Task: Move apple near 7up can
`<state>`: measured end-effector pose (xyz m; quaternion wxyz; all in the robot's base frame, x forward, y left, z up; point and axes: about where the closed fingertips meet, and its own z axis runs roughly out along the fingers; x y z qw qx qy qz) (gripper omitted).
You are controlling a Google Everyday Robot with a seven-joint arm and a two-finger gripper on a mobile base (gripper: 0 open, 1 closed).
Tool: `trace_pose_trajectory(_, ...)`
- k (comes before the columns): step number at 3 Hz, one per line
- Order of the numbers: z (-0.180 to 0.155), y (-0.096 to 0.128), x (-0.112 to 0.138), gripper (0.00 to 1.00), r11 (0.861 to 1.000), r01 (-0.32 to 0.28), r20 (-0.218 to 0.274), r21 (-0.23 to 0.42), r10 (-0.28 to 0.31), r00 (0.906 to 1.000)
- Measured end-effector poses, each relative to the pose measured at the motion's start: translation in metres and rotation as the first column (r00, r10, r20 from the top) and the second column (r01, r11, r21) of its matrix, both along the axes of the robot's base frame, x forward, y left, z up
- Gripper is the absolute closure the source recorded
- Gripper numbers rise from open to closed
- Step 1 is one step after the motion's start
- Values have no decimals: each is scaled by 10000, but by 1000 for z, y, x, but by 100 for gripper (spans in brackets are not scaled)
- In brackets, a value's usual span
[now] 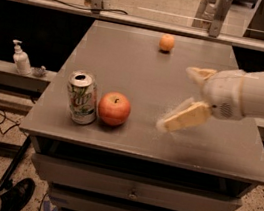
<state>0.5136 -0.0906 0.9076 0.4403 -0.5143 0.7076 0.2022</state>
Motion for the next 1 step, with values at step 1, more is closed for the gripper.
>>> trace_pose_trajectory(1,53,-79,1,0,9911,1245,691,476,-1276,9894)
